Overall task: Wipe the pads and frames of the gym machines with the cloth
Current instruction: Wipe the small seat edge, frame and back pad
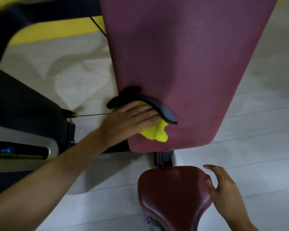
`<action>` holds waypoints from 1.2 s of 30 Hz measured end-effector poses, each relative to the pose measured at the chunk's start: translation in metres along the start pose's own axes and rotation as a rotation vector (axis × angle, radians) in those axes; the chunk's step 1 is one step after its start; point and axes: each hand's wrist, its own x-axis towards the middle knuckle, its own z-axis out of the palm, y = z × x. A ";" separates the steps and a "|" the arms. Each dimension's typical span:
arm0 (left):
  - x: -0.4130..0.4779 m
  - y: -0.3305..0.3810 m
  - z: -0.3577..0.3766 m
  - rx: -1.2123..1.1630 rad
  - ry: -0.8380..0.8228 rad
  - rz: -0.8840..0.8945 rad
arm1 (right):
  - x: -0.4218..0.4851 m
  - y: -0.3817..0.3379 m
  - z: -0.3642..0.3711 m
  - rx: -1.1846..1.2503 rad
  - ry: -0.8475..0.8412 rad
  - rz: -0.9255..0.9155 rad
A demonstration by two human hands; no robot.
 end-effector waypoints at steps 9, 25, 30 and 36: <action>0.011 0.035 0.032 0.039 0.215 -0.407 | 0.000 -0.016 0.008 0.075 0.018 0.017; -0.031 0.117 0.054 -0.704 0.454 -1.006 | -0.014 -0.012 0.013 0.103 -0.022 0.033; 0.007 0.117 0.027 -0.946 0.802 -1.220 | -0.014 -0.021 0.007 0.156 -0.032 0.025; 0.041 0.092 0.032 -1.013 1.161 -1.578 | -0.009 -0.020 0.006 0.193 -0.090 0.062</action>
